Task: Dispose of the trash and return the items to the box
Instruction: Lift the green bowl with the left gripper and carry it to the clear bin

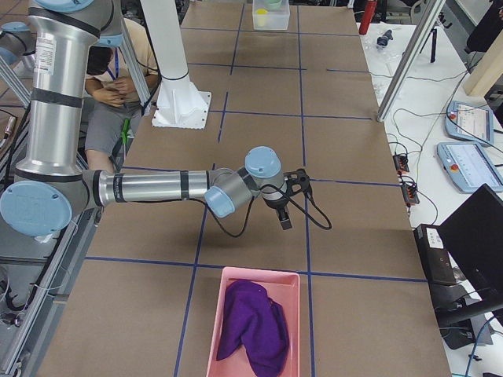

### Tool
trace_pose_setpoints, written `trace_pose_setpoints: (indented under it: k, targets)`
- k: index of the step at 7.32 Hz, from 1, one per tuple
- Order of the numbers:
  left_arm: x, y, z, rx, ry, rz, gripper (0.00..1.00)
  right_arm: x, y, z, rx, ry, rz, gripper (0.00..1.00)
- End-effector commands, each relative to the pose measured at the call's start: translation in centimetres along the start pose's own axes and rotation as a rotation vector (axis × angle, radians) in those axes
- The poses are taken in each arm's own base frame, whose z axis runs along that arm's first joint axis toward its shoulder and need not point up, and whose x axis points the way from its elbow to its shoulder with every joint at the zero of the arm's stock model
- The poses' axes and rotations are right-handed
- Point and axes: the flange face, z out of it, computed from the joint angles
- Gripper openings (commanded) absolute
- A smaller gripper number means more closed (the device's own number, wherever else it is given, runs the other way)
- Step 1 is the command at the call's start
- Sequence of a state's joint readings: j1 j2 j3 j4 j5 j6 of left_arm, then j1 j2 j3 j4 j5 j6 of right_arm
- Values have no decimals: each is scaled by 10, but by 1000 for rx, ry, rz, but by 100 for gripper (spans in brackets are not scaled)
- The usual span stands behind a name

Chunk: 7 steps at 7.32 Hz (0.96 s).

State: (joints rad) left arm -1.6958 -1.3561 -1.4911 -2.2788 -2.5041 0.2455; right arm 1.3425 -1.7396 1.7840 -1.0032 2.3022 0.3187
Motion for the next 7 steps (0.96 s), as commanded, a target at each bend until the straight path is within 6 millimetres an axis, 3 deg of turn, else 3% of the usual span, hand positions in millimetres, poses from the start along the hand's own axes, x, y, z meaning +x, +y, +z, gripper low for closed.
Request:
trace_pose_setpoints:
  k: [1, 4, 7]
  targets:
    - [-33, 19, 9, -46, -72, -23, 0, 0, 0, 1, -1, 0, -2, 100]
    - [-43, 38, 19, 47, -181, -147, 0, 0, 0, 2, -2, 2, -4, 100]
    - [-24, 27, 52, -9, -148, -111, 0, 1, 1, 2, -4, 2, -3, 100]
